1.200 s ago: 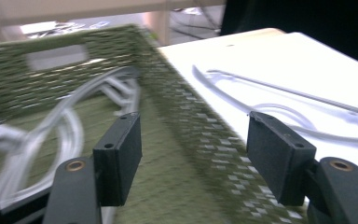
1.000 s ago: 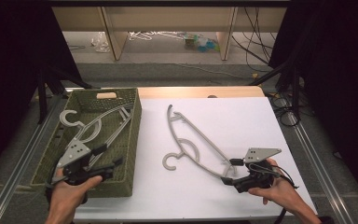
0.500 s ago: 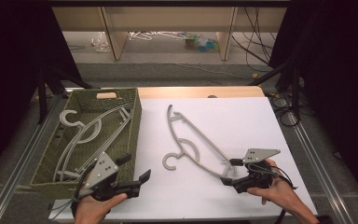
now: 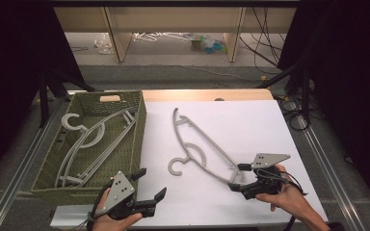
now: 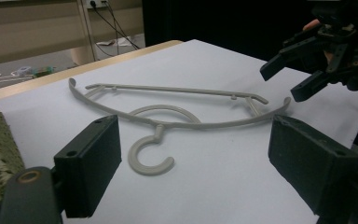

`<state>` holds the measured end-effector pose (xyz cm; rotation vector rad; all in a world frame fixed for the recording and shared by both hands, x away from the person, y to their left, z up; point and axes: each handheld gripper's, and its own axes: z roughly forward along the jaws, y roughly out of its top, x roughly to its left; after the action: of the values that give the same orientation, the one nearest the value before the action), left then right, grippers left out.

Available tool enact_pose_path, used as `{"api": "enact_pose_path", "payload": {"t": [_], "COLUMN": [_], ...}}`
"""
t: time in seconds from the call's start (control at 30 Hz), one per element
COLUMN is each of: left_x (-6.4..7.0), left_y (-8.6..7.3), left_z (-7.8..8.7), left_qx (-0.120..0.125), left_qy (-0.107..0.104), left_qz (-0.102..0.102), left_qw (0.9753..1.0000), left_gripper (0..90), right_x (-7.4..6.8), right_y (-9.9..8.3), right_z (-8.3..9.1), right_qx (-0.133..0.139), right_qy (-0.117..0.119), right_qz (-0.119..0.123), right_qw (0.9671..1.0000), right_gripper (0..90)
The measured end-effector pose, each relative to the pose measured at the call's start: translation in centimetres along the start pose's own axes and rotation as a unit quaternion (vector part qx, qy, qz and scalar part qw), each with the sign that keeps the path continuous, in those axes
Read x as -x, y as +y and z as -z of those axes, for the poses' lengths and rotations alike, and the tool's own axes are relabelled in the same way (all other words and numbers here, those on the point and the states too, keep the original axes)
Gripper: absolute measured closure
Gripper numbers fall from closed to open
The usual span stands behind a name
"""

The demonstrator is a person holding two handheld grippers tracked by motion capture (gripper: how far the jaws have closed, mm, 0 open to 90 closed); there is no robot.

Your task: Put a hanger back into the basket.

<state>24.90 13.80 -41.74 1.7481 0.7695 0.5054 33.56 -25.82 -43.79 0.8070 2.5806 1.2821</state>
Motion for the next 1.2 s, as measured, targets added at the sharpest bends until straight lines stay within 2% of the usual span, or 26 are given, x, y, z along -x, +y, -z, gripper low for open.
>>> {"api": "enact_pose_path", "payload": {"t": [0.07,0.2,0.23,0.27,0.3,0.37,0.4,0.5,0.53,0.67,0.7,0.73,0.77,0.83,0.87,0.9,0.93,1.03,1.13,1.2], "left_x": [0.1,0.2,0.2,0.2,0.3,0.6,0.5,0.5,0.5,0.6,0.6,0.5,0.6,0.6,0.6,0.6,0.5,0.5,0.6,0.6], "left_y": [0.0,-0.1,-0.2,-0.2,-0.3,-0.5,-0.5,-0.7,-0.8,-0.9,-0.9,-0.9,-1.0,-1.0,-1.0,-1.0,-1.0,-1.0,-1.1,-1.1], "left_z": [0.1,0.2,0.1,0.1,0.0,-0.1,-0.1,-0.3,-0.2,-0.3,-0.4,-0.4,-0.5,-0.5,-0.5,-0.5,-0.5,-0.5,-0.6,-0.6], "left_qx": [-0.003,-0.002,-0.005,-0.005,-0.01,-0.013,-0.018,-0.014,-0.018,-0.021,-0.02,-0.022,-0.021,-0.026,-0.027,-0.027,-0.028,-0.029,-0.03,-0.029], "left_qy": [-0.008,-0.008,-0.007,-0.007,-0.008,-0.01,-0.008,-0.01,-0.008,-0.006,-0.008,-0.01,-0.014,-0.012,-0.013,-0.013,-0.013,-0.016,-0.015,-0.014], "left_qz": [0.005,0.01,-0.003,-0.003,-0.013,-0.009,-0.019,-0.015,-0.017,-0.012,-0.012,-0.024,-0.017,-0.018,-0.022,-0.022,-0.025,-0.029,-0.022,-0.019], "left_qw": [0.9999,0.9999,1.0,1.0,0.9998,0.9998,0.9996,0.9997,0.9997,0.9997,0.9997,0.9994,0.9995,0.9994,0.9993,0.9993,0.9992,0.999,0.9992,0.9993], "left_gripper": [16.8,16.5,16.4,16.5,16.5,16.5,16.5,16.5,16.5,16.5,16.5,16.5,16.5,16.5,16.5,16.5,16.5,16.5,16.6,16.6], "right_x": [0.0,-0.1,-0.1,-0.2,-0.2,-0.2,-0.2,-0.4,-0.6,-0.8,-0.9,-0.8,-0.8,-0.8,-0.7,-0.7,-0.6,-0.5,-0.5,-0.4], "right_y": [0.0,0.1,0.1,0.1,0.2,0.2,0.3,0.6,0.9,1.1,1.2,1.3,1.4,1.5,1.7,1.7,2.0,2.4,2.8,3.0], "right_z": [-0.1,-0.3,-0.4,-0.5,-0.7,-0.8,-1.1,-1.8,-2.4,-3.1,-3.4,-3.7,-4.5,-5.0,-5.8,-5.8,-6.7,-7.7,-8.5,-8.6], "right_qx": [0.0,-0.001,-0.004,-0.005,-0.005,-0.007,-0.01,-0.021,-0.026,-0.031,-0.037,-0.042,-0.055,-0.056,-0.075,-0.075,-0.089,-0.097,-0.109,-0.116], "right_qy": [-0.005,-0.008,-0.008,-0.012,-0.014,-0.017,-0.023,-0.028,-0.034,-0.037,-0.036,-0.038,-0.039,-0.041,-0.04,-0.04,-0.045,-0.044,-0.043,-0.039], "right_qz": [0.004,0.007,0.004,0.005,0.007,0.008,0.009,0.012,0.025,0.034,0.036,0.038,0.038,0.036,0.041,0.041,0.041,0.044,0.032,0.039], "right_qw": [1.0,0.9999,1.0,0.9999,0.9999,0.9998,0.9997,0.9993,0.9988,0.9982,0.998,0.9977,0.997,0.9969,0.9955,0.9955,0.9941,0.9934,0.9926,0.9917], "right_gripper": [19.3,17.9,17.3,17.0,16.8,16.8,16.8,16.9,16.9,17.3,18.1,18.8,21.5,22.7,25.6,25.6,28.7,32.5,37.6,40.9]}}
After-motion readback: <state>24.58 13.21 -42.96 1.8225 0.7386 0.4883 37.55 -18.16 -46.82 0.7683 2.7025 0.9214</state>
